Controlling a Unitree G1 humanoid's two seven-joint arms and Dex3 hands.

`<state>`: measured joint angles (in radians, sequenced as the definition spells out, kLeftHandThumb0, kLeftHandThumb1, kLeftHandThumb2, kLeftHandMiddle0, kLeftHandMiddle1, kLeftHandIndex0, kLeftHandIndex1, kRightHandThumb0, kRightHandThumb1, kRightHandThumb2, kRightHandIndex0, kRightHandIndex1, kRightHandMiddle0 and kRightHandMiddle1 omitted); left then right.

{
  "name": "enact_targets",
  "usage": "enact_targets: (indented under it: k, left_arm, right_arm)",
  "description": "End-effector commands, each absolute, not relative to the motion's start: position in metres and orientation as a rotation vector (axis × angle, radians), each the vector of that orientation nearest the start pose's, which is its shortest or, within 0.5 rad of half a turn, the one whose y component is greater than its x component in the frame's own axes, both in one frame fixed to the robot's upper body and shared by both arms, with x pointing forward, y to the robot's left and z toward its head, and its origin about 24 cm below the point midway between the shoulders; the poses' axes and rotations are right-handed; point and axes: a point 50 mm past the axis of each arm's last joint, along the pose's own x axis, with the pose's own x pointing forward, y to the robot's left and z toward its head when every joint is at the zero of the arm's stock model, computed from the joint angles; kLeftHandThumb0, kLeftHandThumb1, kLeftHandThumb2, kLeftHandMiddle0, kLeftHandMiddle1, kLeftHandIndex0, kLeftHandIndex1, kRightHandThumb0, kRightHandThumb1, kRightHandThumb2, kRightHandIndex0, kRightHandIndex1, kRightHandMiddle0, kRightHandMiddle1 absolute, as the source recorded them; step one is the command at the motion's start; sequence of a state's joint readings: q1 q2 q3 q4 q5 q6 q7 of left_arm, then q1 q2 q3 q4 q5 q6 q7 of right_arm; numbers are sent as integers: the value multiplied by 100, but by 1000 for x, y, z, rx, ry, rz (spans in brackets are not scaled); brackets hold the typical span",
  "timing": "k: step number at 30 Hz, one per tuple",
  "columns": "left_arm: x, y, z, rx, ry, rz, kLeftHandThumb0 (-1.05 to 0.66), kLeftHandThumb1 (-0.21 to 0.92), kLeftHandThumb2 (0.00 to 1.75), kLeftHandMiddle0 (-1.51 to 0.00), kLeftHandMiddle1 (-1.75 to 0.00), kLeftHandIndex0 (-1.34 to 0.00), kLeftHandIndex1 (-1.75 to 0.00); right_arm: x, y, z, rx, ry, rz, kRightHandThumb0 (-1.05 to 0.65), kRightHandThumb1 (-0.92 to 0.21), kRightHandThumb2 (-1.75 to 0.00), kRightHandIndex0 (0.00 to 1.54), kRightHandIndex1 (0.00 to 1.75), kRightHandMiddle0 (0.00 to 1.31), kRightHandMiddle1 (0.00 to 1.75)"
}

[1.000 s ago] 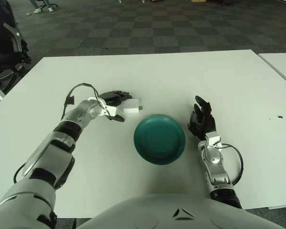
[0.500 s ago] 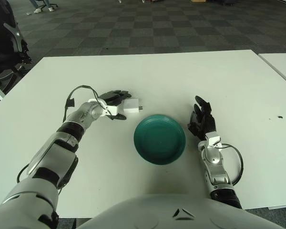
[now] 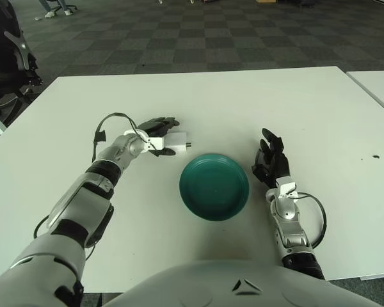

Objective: Put the charger into the plate.

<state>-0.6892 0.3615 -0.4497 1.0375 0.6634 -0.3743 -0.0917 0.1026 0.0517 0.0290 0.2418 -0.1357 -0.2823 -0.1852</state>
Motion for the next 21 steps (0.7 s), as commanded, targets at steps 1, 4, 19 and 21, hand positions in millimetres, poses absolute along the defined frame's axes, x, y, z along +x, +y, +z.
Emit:
enact_targets:
  k: [1, 4, 19, 21]
  left_arm:
    - [356, 148, 25, 1185, 97, -566, -105, 92, 58, -15, -2, 0, -77]
    - [357, 145, 18, 1112, 166, -523, -105, 92, 64, -18, -2, 0, -77]
    - [353, 143, 6, 934, 290, -507, -105, 92, 66, -25, -3, 0, -81]
    - [352, 142, 4, 933, 314, -522, -104, 92, 62, -26, -3, 0, -82]
  right_arm:
    - [170, -134, -78, -65, 450, -123, -79, -92, -92, 28, 1, 0, 52]
    - [169, -134, -78, -65, 455, -118, -78, -92, -92, 27, 0, 0, 51]
    - [170, -133, -78, -67, 457, -130, -76, -92, -93, 30, 1, 0, 60]
    - [172, -132, -77, -70, 457, -126, -75, -92, -93, 31, 1, 0, 61]
